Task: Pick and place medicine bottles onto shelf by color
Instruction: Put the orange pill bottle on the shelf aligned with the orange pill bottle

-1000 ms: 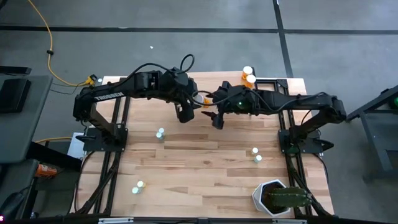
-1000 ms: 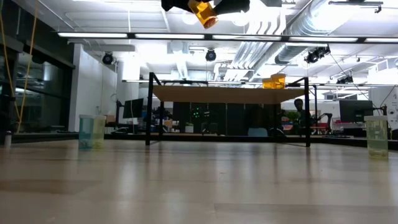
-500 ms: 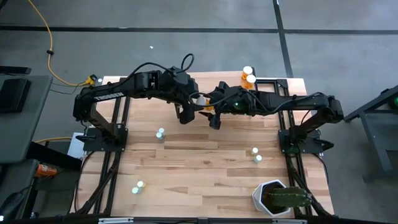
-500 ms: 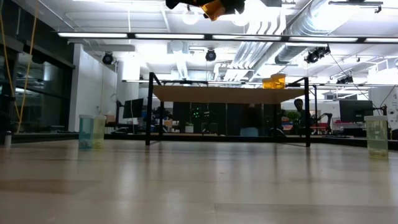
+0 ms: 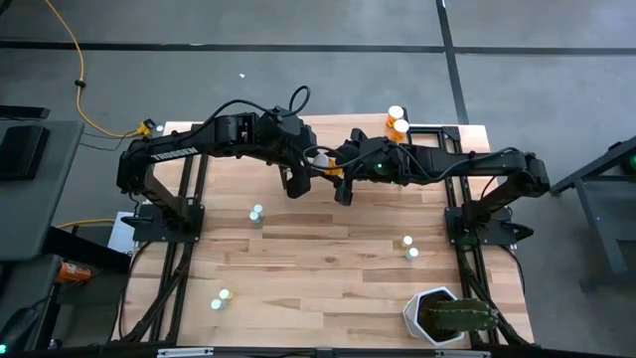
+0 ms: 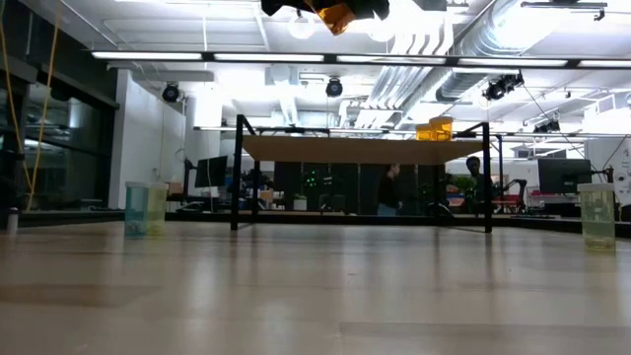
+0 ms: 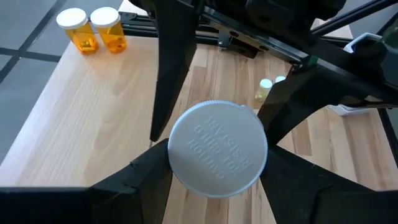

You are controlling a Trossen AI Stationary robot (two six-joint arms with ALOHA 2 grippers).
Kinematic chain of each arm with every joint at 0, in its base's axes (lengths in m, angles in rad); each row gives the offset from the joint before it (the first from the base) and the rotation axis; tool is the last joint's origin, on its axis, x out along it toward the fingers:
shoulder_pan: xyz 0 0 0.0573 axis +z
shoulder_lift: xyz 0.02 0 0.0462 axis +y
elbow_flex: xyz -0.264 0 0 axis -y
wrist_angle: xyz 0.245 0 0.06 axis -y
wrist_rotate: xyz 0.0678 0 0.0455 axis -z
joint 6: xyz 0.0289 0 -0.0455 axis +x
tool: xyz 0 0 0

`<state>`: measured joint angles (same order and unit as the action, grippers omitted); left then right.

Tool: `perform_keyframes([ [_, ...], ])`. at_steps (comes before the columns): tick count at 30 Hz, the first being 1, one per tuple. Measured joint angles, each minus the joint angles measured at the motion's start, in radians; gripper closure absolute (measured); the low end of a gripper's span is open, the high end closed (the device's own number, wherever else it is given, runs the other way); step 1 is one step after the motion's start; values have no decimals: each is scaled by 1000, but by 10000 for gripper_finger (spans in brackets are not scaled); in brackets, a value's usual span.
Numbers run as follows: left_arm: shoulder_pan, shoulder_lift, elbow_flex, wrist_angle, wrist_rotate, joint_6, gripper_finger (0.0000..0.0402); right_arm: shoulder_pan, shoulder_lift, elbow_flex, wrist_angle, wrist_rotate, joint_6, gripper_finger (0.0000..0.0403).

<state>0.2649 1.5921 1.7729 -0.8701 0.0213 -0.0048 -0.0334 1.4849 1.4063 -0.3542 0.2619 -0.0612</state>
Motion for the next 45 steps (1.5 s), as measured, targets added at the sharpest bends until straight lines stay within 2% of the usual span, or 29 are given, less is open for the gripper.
perform_keyframes([
  [12,0,0,0,2,1,0,195,0,0,0,0,0,-8,200],
  [22,0,-1,2,-2,1,15,157,0,-2,-1,-27,1,-20,203],
  [29,0,-1,88,-71,1,62,153,0,-45,-1,-117,60,-52,203],
  [33,0,-6,135,-110,-3,90,153,-8,-105,-1,-247,81,-39,203],
  [38,3,-28,139,-113,1,74,158,-29,-195,-16,-477,84,73,203],
  [43,3,-27,135,-84,1,51,158,-24,-378,-211,-476,89,206,203],
  [45,0,-31,97,-2,4,36,159,-12,-472,-318,-432,120,279,203],
])
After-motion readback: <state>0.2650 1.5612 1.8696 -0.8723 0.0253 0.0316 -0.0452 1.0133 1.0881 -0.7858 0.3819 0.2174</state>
